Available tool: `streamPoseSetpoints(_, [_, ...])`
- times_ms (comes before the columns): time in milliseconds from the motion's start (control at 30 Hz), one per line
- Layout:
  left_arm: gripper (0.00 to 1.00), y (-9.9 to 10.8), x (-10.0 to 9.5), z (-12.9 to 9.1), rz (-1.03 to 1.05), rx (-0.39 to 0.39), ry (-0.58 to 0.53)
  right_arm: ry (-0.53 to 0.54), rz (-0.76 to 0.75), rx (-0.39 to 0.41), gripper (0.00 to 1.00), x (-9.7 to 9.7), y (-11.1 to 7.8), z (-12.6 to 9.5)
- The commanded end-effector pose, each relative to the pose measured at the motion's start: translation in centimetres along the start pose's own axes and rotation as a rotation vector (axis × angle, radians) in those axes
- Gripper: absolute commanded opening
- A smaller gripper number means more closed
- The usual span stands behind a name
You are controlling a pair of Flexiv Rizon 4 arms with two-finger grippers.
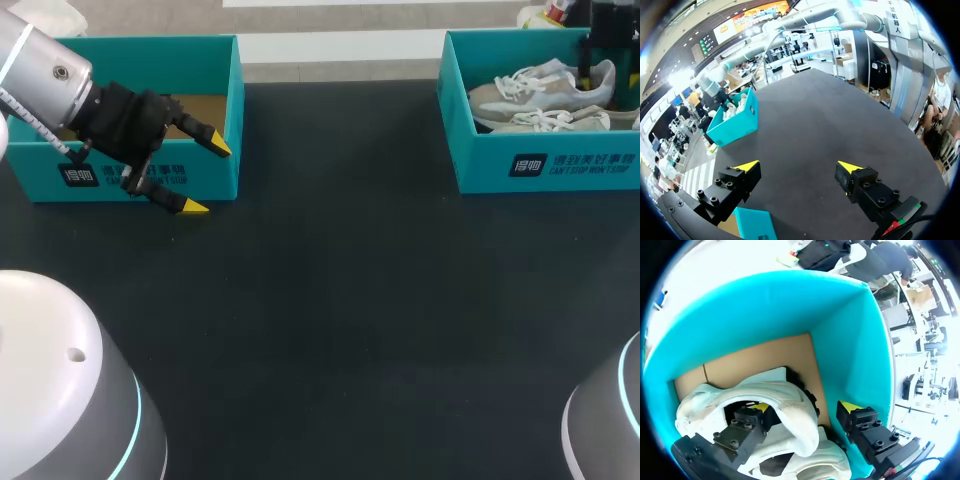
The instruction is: Take the shoe out of the shoebox, open the shoe tongue, remove and reinsert the insole, then place the shoe into the shoebox
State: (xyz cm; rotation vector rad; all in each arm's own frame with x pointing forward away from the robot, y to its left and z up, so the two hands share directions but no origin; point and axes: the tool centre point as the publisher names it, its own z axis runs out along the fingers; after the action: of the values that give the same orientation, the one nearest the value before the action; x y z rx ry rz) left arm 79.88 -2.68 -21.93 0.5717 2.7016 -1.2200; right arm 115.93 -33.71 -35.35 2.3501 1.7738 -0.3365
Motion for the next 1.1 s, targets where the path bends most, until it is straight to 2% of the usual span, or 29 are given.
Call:
streamPoseSetpoints(33, [1.00, 0.0, 0.0, 0.1, 0.000, -0.002, 0.003, 0.007, -0.011, -0.020, 0.84, -0.5, -1.2, -1.3])
streamPoseSetpoints(167, [1.00, 0.0, 0.0, 0.1, 0.000, -0.002, 0.003, 0.020, -0.019, -0.025, 0.85, -0.5, -2.0, -2.2])
streamPoseSetpoints(367, [1.00, 0.0, 0.0, 0.1, 0.000, -0.002, 0.003, 0.035, -0.019, -0.052, 0.85, -0.3, -3.8, -4.8])
streamPoseSetpoints(567, [1.00, 0.0, 0.0, 0.1, 0.000, -0.002, 0.003, 0.068, -0.022, -0.078, 0.85, -0.1, -6.7, -7.8])
streamPoseSetpoints(600, [1.00, 0.0, 0.0, 0.1, 0.000, -0.002, 0.003, 0.068, -0.014, -0.101, 0.85, 0.0, -7.3, -8.4])
streamPoseSetpoints(633, [1.00, 0.0, 0.0, 0.1, 0.000, -0.002, 0.003, 0.076, -0.002, -0.112, 0.81, 0.0, -7.8, -9.0])
streamPoseSetpoints(733, [1.00, 0.0, 0.0, 0.1, 0.000, -0.002, 0.003, 0.098, -0.009, -0.144, 0.89, 0.6, -9.4, -10.6])
streamPoseSetpoints(767, [1.00, 0.0, 0.0, 0.1, 0.000, -0.002, 0.003, 0.112, -0.014, -0.149, 0.98, 0.9, -9.9, -11.1])
streamPoseSetpoints(800, [1.00, 0.0, 0.0, 0.1, 0.000, -0.002, 0.003, 0.112, -0.027, -0.150, 1.00, 1.2, -10.4, -11.6])
streamPoseSetpoints(1067, [1.00, 0.0, 0.0, 0.1, 0.000, -0.002, 0.003, 0.167, -0.012, -0.157, 1.00, 2.8, -13.9, -14.7])
streamPoseSetpoints(1100, [1.00, 0.0, 0.0, 0.1, 0.000, -0.002, 0.003, 0.167, -0.012, -0.157, 1.00, 2.8, -13.9, -14.7])
